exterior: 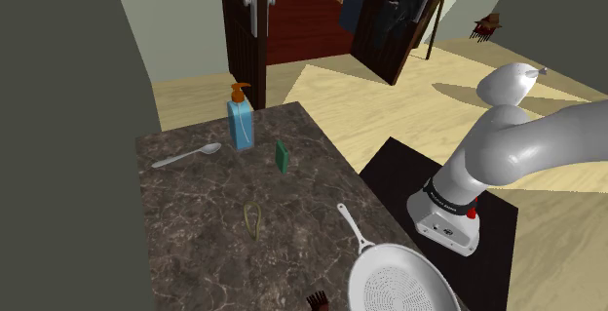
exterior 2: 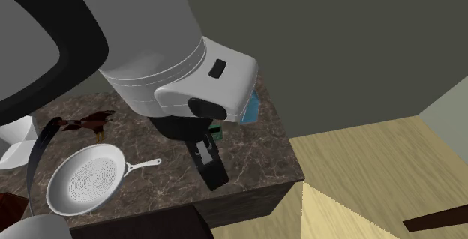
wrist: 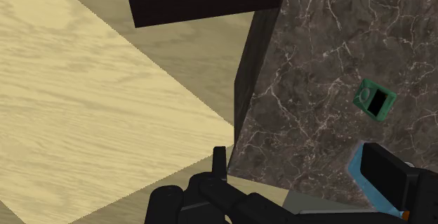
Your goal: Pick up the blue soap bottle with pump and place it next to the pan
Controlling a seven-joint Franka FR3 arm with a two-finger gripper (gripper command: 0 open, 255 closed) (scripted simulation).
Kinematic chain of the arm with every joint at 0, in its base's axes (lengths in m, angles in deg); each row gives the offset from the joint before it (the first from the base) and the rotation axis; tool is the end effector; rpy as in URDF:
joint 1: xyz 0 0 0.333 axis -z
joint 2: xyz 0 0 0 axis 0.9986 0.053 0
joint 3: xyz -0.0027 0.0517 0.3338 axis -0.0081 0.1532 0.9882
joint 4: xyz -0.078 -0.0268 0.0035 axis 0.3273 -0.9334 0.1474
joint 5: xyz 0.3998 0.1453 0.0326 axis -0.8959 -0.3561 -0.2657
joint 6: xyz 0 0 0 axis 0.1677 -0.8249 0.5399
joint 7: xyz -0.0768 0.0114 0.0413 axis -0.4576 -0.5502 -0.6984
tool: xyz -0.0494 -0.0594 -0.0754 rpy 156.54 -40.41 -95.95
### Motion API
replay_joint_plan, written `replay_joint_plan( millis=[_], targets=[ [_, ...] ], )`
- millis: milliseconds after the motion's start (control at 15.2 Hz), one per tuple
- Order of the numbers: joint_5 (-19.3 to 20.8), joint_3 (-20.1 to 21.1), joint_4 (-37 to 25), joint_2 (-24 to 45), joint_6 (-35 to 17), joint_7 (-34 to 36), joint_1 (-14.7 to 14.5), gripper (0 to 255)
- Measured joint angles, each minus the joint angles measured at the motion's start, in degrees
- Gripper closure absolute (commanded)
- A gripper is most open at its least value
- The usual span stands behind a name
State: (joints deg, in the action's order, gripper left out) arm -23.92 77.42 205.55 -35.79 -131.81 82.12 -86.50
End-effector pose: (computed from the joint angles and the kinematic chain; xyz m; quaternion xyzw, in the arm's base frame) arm 0.3356 0.0222 0.6213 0.9971 -0.0513 0.0472 0.0292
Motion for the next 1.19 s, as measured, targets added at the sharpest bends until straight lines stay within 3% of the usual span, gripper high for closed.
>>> replay_joint_plan(
  millis=[462, 858, 1188],
  targets=[
    [-2.5, 5.6, 2.5, 4.7, -7.4, 8.0, -0.4, 0],
    [-3.6, 12.2, 1.1, 13.8, -15.6, 17.7, 0.0, 0],
    [-1.9, 17.7, -2.8, 23.9, -21.9, 26.5, 1.1, 0]
  ],
)
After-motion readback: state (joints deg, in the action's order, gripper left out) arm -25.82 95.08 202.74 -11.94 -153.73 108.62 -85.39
